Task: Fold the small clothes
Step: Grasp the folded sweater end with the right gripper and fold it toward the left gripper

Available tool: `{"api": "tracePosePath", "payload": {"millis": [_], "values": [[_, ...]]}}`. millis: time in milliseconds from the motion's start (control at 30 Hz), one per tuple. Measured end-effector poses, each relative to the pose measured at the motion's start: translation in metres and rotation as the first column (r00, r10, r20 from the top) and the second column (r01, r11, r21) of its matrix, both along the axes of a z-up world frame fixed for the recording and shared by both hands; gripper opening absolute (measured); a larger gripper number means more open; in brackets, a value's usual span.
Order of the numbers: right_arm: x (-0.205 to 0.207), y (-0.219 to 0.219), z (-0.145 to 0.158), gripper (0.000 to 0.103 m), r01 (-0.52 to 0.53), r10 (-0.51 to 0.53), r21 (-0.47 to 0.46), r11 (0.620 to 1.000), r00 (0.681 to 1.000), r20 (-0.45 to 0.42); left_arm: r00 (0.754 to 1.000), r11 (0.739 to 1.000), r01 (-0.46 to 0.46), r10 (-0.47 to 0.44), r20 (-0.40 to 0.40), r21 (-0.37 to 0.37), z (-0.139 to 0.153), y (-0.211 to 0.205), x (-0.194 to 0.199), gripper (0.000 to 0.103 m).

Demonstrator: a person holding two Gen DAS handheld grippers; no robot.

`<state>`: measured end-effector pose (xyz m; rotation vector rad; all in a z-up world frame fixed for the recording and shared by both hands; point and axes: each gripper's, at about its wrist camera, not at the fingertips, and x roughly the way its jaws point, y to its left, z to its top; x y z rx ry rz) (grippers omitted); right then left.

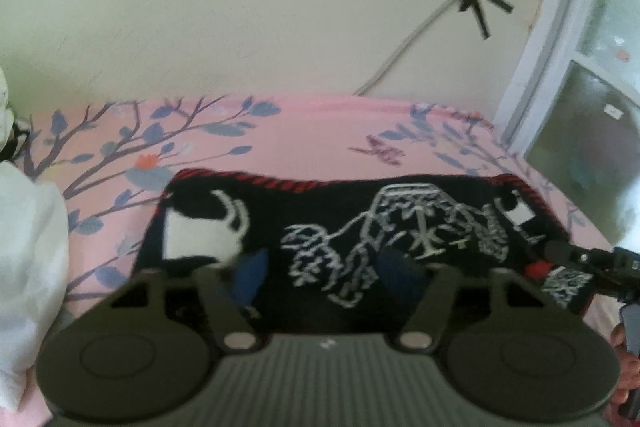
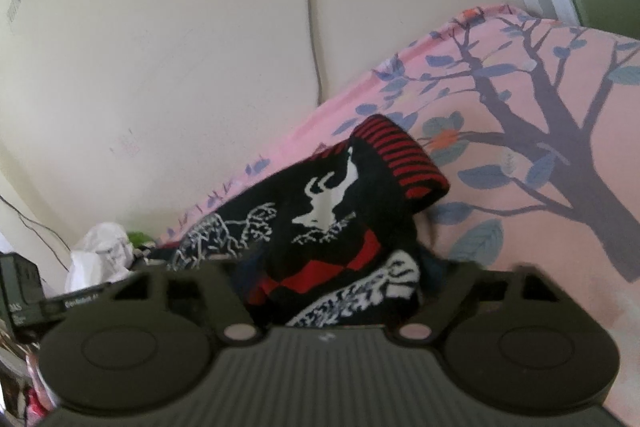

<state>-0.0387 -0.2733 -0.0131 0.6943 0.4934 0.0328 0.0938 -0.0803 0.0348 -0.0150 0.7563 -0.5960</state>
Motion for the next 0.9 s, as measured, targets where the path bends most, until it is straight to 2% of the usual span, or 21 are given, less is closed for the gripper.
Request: {"api": "tracePosePath", "payload": {"millis": [33,100,167,200,300,367,433,533,600,633,667,700,733,767,800,833,867,900], "values": [[0.004,0.0,-0.001,0.036,-0.011,0.011,0.013,1.0,1.0,-0.016,1.0,1.0,-0.005,0.005,-0.002,0.006,-0.001,0.0,0.001,0.049],[0.007,-0.004,-0.001,0.031,-0.007,0.009,0.073,0.997,1.0,-0.026,1.0,1.0,-0.006,0.006,-0.001,0.011,-0.001,0.001,0.001,0.045],[0.005,-0.003,0.015,0.028,-0.036,0.033,0.086,0.996,0.999,0.029,1.0,1.0,-0.009,0.009,0.001,0.018,-0.001,0.001,0.001,0.044],[0.004,0.003,0.029,0.028,-0.062,0.058,0.063,0.996,0.996,0.068,1.0,1.0,-0.01,0.01,-0.001,0.017,-0.001,0.001,0.001,0.044],[0.01,0.039,0.077,0.028,-0.163,0.174,-0.082,0.983,0.973,0.15,1.0,1.0,-0.01,0.01,-0.018,-0.016,0.004,0.005,0.002,0.041],[0.02,0.069,0.101,0.028,-0.246,0.273,-0.162,0.956,0.946,0.175,1.0,0.995,-0.014,0.013,-0.01,-0.104,0.019,0.022,0.001,0.041],[0.035,0.111,0.118,0.028,-0.342,0.391,-0.256,0.904,0.904,0.171,0.996,0.979,-0.06,0.071,0.05,-0.193,0.039,0.049,-0.003,0.047],[0.061,0.174,0.123,0.026,-0.471,0.536,-0.36,0.805,0.839,0.1,0.981,0.946,-0.13,0.165,0.098,-0.298,0.058,0.095,-0.007,0.055],[0.08,0.214,0.111,0.025,-0.545,0.604,-0.413,0.73,0.797,0.017,0.972,0.925,-0.164,0.21,0.101,-0.344,0.063,0.117,-0.007,0.065],[0.091,0.232,0.1,0.025,-0.579,0.626,-0.423,0.697,0.779,-0.035,0.966,0.915,-0.19,0.238,0.097,-0.355,0.064,0.126,-0.006,0.066],[0.101,0.248,0.086,0.025,-0.603,0.635,-0.435,0.669,0.768,-0.089,0.961,0.911,-0.211,0.26,0.095,-0.354,0.064,0.131,-0.005,0.069],[0.11,0.26,0.071,0.025,-0.623,0.635,-0.444,0.644,0.759,-0.145,0.961,0.91,-0.214,0.261,0.09,-0.355,0.063,0.133,-0.003,0.076],[0.116,0.266,0.058,0.025,-0.64,0.647,-0.438,0.632,0.746,-0.156,0.965,0.91,-0.206,0.251,0.081,-0.361,0.061,0.134,-0.001,0.078],[0.113,0.268,0.055,0.027,-0.629,0.657,-0.453,0.632,0.745,-0.117,0.968,0.911,-0.201,0.242,0.071,-0.359,0.06,0.132,0.001,0.078],[0.11,0.269,0.057,0.034,-0.631,0.66,-0.462,0.623,0.741,-0.122,0.97,0.916,-0.2,0.234,0.059,-0.347,0.059,0.129,0.005,0.078],[0.106,0.266,0.061,0.057,-0.65,0.681,-0.44,0.62,0.724,-0.112,0.972,0.924,-0.202,0.23,0.048,-0.326,0.057,0.124,0.009,0.078],[0.103,0.261,0.064,0.062,-0.668,0.697,-0.413,0.619,0.71,-0.102,0.972,0.932,-0.209,0.23,0.039,-0.297,0.054,0.118,0.012,0.077],[0.097,0.255,0.067,0.061,-0.669,0.701,-0.411,0.619,0.707,-0.095,0.972,0.938,-0.216,0.233,0.033,-0.272,0.052,0.113,0.015,0.078]]}}
